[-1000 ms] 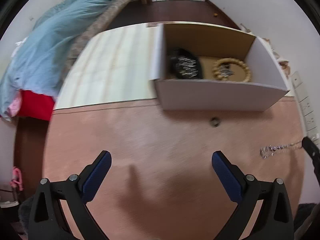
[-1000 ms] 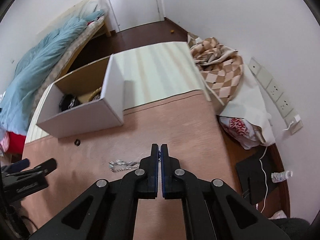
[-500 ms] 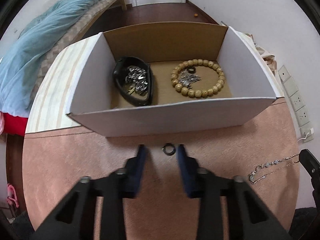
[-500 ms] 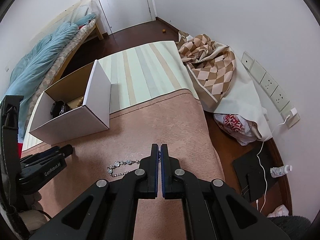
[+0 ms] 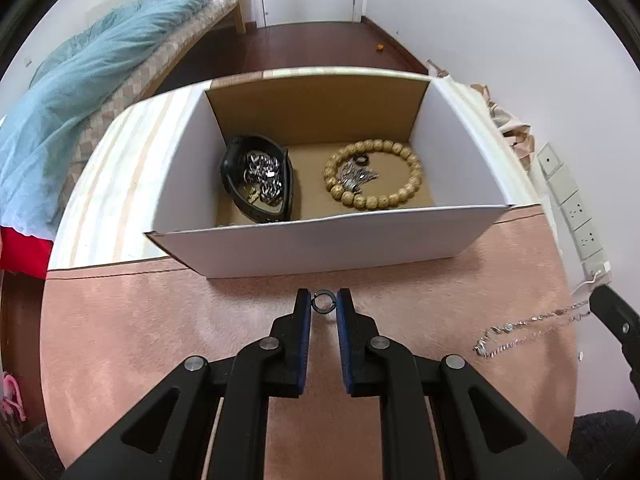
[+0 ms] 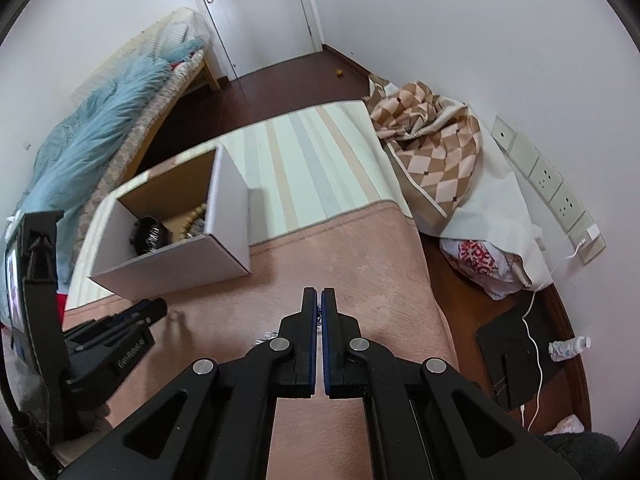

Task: Organize jewelry
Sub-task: 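Carry the ring and chain bracelet with both tools into the box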

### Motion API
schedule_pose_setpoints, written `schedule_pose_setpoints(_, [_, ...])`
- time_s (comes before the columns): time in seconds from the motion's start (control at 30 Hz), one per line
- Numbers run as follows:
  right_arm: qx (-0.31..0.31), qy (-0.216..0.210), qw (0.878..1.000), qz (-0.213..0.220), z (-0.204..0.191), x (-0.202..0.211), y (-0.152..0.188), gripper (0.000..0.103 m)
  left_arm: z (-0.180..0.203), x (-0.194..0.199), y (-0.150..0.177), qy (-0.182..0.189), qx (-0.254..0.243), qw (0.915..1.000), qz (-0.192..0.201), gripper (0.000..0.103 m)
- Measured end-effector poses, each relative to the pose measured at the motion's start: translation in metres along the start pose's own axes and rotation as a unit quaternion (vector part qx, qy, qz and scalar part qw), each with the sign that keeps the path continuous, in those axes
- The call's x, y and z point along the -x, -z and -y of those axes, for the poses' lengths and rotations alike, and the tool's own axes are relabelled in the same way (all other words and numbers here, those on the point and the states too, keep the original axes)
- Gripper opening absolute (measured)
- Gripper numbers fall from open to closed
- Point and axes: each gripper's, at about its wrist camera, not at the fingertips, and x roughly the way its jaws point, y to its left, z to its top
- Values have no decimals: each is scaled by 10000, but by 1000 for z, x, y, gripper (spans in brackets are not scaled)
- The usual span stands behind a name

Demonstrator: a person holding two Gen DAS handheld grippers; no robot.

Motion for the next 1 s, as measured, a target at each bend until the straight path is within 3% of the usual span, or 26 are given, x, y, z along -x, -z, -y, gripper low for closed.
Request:
schedule_pose_setpoints(0.4, [250, -445, 9976, 463, -24, 58, -28, 2, -4, 73, -1, 353, -103, 9979, 532, 10])
schedule_pose_setpoints(0.63, [531, -894, 9914, 795, -54, 90, -75, 2, -22, 115, -44, 630, -58, 9950, 779, 10])
schedule_pose_setpoints(0.8, [757, -1144, 9878, 732, -84, 79, -114, 2, -39, 111, -84, 510, -195, 9960, 704, 10])
schedule_pose_setpoints(1.0, [974, -1159, 9884, 147, -116, 22, -144, 2, -59, 75, -114, 657, -39, 9976, 235, 10])
